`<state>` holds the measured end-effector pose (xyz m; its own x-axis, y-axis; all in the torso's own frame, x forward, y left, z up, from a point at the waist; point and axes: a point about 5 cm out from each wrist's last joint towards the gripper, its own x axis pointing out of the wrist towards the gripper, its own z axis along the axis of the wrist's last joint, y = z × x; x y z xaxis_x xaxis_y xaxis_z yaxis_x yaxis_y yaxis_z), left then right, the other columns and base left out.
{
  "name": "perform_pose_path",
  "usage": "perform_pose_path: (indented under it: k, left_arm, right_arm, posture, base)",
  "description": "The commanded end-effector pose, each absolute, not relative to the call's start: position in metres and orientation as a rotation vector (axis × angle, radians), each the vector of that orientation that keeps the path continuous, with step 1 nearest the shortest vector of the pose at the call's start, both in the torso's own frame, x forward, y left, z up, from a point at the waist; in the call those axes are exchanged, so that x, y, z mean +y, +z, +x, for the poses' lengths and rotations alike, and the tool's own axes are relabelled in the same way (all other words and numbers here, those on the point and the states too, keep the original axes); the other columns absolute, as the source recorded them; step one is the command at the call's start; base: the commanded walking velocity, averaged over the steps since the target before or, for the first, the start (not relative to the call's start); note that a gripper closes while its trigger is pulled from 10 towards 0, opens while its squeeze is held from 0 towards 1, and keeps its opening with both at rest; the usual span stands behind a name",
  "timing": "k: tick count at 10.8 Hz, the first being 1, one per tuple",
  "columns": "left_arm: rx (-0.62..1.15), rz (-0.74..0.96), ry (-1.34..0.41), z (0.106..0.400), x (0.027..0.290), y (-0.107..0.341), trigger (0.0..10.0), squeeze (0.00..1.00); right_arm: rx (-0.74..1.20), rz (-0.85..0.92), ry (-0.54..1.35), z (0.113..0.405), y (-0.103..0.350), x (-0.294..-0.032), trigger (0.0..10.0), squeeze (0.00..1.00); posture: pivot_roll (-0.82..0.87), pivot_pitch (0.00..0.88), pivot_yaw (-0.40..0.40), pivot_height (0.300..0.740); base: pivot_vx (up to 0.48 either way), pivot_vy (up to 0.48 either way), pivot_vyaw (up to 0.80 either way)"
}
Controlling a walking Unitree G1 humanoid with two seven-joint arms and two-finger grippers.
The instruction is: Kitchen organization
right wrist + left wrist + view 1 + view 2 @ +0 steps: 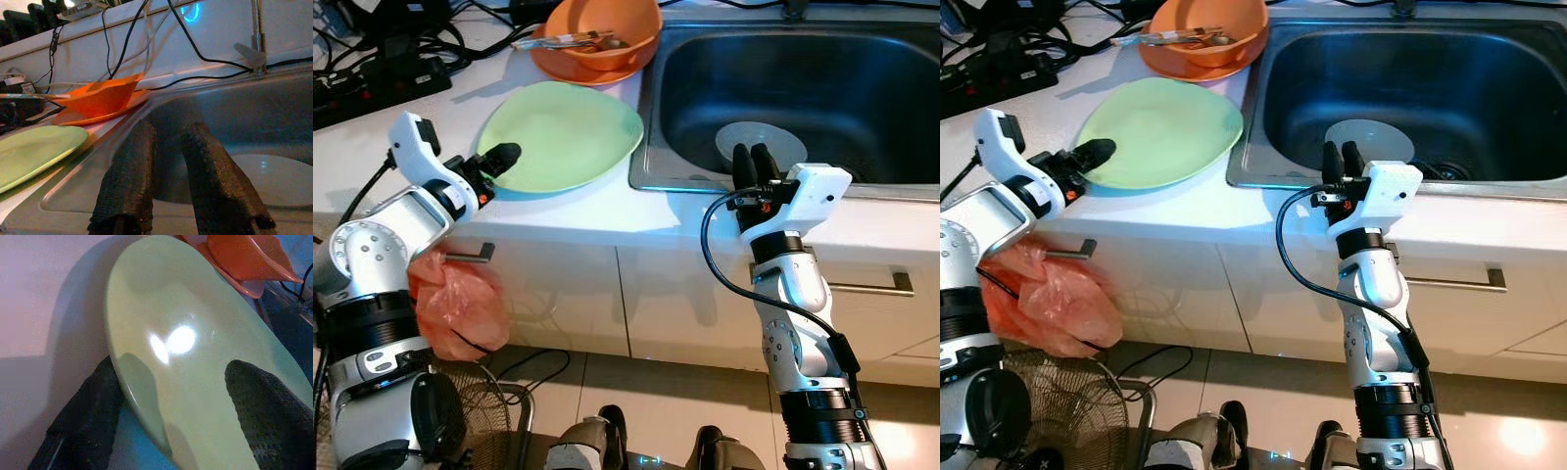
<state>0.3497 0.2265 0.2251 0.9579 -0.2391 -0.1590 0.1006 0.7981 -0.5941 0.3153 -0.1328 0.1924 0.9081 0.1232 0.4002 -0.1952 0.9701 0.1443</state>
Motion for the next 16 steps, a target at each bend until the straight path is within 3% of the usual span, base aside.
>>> perform_pose_path:
  k: [1,16]
  left_arm:
    - [0.300,-0.616,-0.181,0.351,0.221,0.213,0.0,0.00]
    - [0.280,-0.680,-0.213,0.332,0.207,0.206,0.0,0.00]
  right_arm:
    - [-0.366,0.184,0.176,0.313,0.186,-0.131,10.0,0.00]
    - [-0.346,0.180,0.190,0.316,0.182,-0.128,10.0,0.00]
  posture:
    - [0.10,0.212,0.121,0.740]
    - [0.12,0.199,0.108,0.740]
  base:
    - [0.000,0.000,0.00]
    - [0.000,0.000,0.00]
